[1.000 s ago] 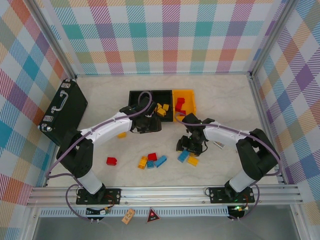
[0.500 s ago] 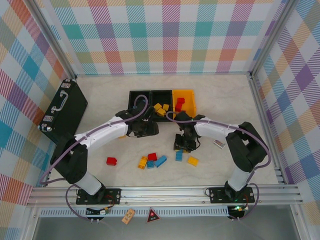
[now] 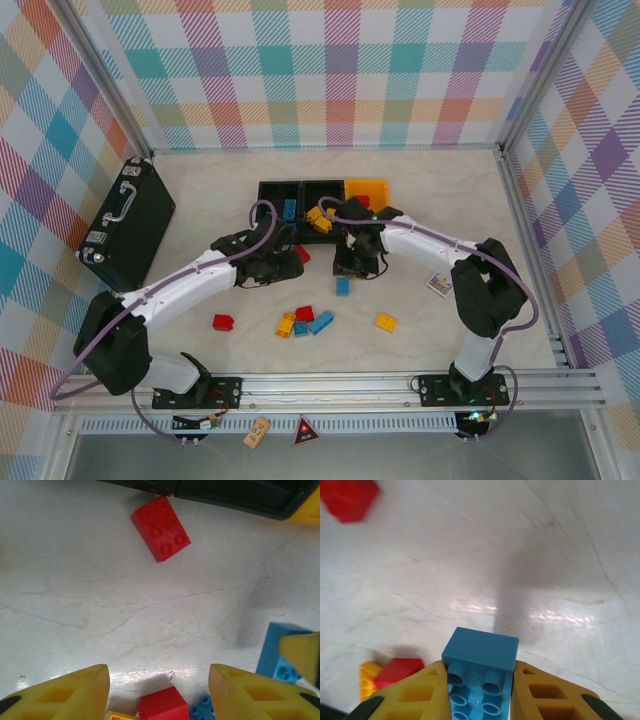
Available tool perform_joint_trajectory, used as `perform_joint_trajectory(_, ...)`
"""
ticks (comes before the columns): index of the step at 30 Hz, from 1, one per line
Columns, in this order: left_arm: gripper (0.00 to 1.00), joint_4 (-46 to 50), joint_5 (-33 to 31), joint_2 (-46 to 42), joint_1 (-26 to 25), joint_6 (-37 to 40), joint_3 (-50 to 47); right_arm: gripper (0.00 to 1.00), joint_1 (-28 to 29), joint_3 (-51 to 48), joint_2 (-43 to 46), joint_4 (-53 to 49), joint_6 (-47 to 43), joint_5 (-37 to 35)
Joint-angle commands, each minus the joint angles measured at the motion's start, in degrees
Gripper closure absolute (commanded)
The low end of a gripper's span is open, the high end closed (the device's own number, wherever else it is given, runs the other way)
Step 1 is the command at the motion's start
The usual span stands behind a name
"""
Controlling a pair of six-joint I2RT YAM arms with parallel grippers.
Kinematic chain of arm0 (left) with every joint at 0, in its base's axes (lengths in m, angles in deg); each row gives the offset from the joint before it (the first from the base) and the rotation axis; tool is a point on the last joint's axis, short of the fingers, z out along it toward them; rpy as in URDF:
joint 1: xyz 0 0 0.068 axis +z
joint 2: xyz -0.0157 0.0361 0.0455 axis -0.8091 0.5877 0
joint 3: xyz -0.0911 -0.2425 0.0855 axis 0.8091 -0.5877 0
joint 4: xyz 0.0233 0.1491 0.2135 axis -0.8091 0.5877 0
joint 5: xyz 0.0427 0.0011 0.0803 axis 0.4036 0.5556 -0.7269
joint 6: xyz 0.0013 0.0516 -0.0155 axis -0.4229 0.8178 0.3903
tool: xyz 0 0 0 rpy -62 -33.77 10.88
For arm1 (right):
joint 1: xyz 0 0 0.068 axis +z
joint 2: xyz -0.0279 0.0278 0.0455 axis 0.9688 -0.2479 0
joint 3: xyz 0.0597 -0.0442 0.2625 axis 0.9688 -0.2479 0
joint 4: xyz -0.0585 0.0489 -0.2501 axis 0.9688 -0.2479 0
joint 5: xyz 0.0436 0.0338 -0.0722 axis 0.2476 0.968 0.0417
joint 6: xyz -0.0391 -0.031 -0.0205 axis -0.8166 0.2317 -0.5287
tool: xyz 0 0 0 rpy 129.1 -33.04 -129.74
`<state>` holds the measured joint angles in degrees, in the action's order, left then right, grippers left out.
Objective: Sort the legos into containers by color
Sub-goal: Pick up the lego from the bottom-center of the table, then place the lego in the container.
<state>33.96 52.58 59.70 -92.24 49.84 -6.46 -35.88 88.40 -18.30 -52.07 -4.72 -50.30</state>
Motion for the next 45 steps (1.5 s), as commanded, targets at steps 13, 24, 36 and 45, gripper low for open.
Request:
perform_joint_trajectory(13, 0.43, 6.6, -8.89, -15.32, -0.21, -9.99, -11.68, 0.73, 0.22, 38.0, -19.71, -6.34, -6.62, 1.33)
perform_joint_trajectory(24, 0.43, 10.6, -10.9, -21.13, -0.17, -12.14, -13.57, 0.73, 0.13, 64.45, -37.34, -9.37, -5.34, 3.0)
perform_joint_trajectory(36, 0.42, 12.79, -12.35, -23.02, 0.01, -12.15, -13.5, 0.67, 0.13, 71.19, -44.47, -7.29, -3.96, 2.63)
perform_joint_trajectory(45, 0.41, 12.19, -12.07, -22.19, 0.25, -12.63, -13.49, 0.53, 0.22, 71.45, -42.22, -8.82, -5.93, 1.66)
